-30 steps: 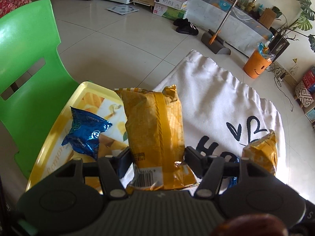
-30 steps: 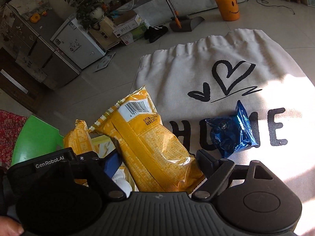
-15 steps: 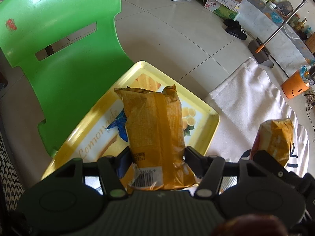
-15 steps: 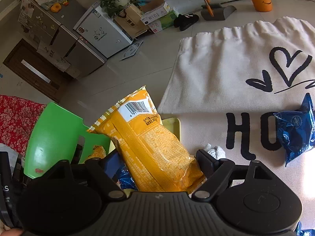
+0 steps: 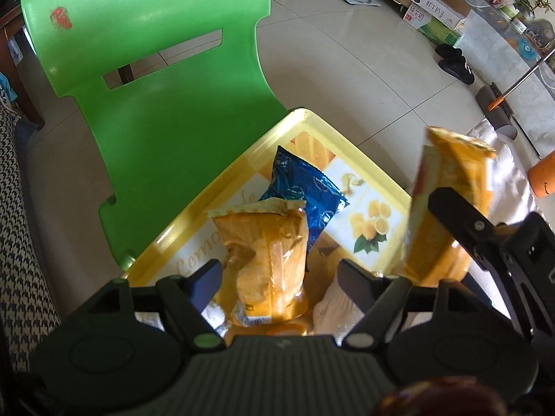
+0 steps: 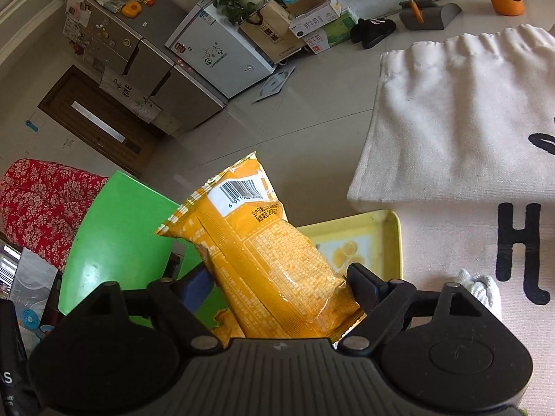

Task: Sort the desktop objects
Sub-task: 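Carry both yellow bags onto the yellow tray and open both grippers, then withdraw both grippers from the tray back over the cloth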

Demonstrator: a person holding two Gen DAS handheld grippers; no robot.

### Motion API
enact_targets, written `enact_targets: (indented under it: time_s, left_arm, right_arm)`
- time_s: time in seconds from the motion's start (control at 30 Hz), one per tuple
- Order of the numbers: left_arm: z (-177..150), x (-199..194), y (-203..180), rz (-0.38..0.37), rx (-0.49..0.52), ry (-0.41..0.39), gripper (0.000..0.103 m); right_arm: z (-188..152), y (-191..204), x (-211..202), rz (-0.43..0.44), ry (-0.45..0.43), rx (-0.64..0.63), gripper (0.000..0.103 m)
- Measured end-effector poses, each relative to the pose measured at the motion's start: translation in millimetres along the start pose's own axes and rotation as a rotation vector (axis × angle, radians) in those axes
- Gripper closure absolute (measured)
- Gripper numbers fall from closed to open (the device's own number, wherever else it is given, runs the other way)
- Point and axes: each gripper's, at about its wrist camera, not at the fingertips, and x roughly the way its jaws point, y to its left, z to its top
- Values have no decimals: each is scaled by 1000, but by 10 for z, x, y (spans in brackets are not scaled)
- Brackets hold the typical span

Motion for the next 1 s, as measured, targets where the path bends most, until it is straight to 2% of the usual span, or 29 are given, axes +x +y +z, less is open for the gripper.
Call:
enact_targets:
  time_s: [0.1, 0.17, 0.33, 0.63, 0.7, 0.83, 1.0]
  left_arm:
    - [3, -33, -29, -13, 7, -7, 19]
    - [7, -46, -30, -21, -4, -4, 16]
    - [-16, -89, -81, -45, 18, -1, 16]
    - [-106, -169, -219, -80, 59, -10, 13]
    - [-124, -215, -252, -88, 70, -27, 7]
    - [-171, -285, -344, -112, 109, -46, 7]
    - [-294, -329, -509, -168, 173, -25, 7]
  right_arm:
    - [-8, 30, -26, 24, 6, -32, 13]
    - [-3, 22, -72, 11, 9, -46, 13]
    - [5, 1, -216, -17, -7, -50, 12]
    - [74, -20, -547, -122, -27, -114, 12]
    - [97, -53, -668, -152, -37, -128, 12]
    - [127, -162, -936, -199, -60, -131, 12]
    - [146, -356, -1346, -273, -91, -101, 12]
